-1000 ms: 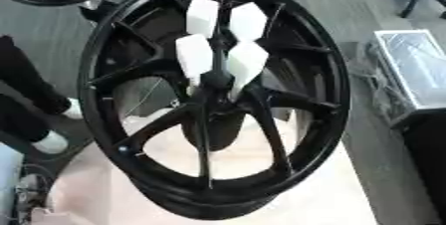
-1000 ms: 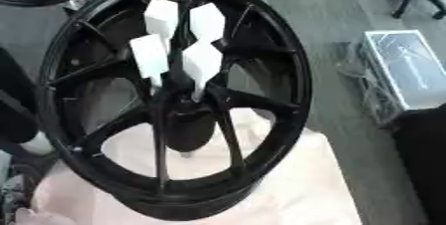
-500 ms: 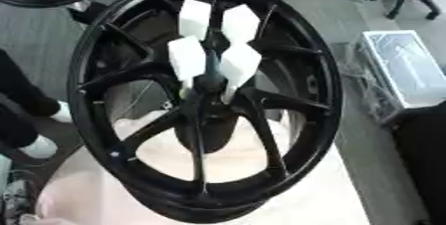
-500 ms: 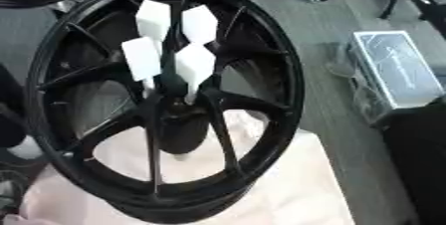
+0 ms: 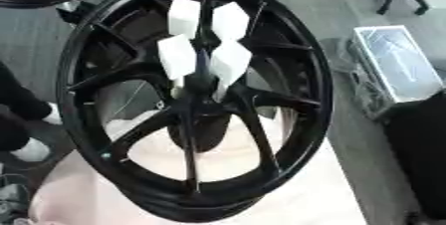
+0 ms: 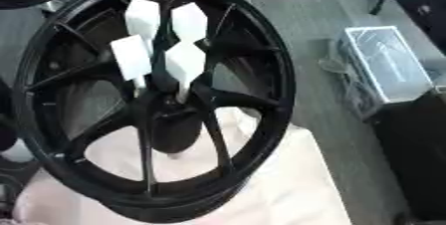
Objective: Pull the pin out of the wheel hub.
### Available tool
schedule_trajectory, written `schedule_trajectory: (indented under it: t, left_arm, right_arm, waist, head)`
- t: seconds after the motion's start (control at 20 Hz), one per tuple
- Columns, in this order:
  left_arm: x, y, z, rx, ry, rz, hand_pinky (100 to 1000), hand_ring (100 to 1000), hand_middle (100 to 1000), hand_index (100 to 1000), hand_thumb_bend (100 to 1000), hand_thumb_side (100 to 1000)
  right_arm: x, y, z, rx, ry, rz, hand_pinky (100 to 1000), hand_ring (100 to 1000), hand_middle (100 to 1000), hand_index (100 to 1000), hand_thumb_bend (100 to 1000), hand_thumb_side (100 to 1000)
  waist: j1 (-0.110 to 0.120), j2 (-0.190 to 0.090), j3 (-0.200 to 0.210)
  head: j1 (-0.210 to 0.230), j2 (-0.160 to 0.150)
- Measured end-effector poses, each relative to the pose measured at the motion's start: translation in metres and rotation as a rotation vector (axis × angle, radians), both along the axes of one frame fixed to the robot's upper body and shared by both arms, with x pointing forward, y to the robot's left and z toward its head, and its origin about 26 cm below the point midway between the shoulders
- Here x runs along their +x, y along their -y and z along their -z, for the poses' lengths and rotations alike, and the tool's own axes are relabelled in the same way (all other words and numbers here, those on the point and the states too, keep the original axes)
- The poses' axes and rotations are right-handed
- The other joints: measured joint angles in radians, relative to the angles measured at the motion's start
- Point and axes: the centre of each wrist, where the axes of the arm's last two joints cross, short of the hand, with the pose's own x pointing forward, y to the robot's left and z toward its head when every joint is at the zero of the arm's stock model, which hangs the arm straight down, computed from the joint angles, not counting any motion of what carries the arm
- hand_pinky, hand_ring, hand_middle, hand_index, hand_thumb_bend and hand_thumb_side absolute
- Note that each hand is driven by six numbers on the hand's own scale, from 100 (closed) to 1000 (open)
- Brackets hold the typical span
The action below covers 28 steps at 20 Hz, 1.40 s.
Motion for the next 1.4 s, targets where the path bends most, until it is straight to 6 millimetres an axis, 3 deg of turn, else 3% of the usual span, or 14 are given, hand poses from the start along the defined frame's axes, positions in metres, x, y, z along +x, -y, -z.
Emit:
schedule_trajectory:
  t: [0.45, 0.75, 1.1, 1.4]
  left_arm:
    - [0.001, 0.001, 0.004, -0.007, -0.013, 0.000, 705, 909, 853, 739, 144, 875]
    - [0.001, 0.002, 0.004, -0.015, -0.015, 0.001, 705, 909, 853, 739, 145, 880]
    - [0.002, 0.001, 0.006, -0.016, -0.022, 0.000, 705, 910, 853, 739, 148, 886]
    - [0.002, 0.001, 0.006, -0.016, -0.024, 0.001, 705, 910, 853, 739, 151, 890]
  right_arm:
    - [0.008, -0.011, 0.011, -0.060, 0.000, 0.035, 917, 862, 873, 885, 248, 647]
    - [-0.003, -0.007, 0.037, -0.075, -0.033, 0.068, 916, 862, 874, 889, 263, 673]
    - [-0.011, -0.026, 0.032, -0.099, 0.009, 0.022, 918, 849, 846, 893, 371, 709]
    - [-0.015, -0.039, 0.029, -0.104, 0.012, 0.004, 919, 839, 837, 892, 339, 700]
  waist:
    - [0.002, -0.004, 0.019]
    - [0.001, -0.004, 0.020]
    - [-0.001, -0.003, 0.024]
    - [-0.006, -0.002, 0.033]
  head:
    - [-0.013, 0.005]
    - [-0.020, 0.006]
    - [-0.029, 0.006]
    - [-0.046, 0.006]
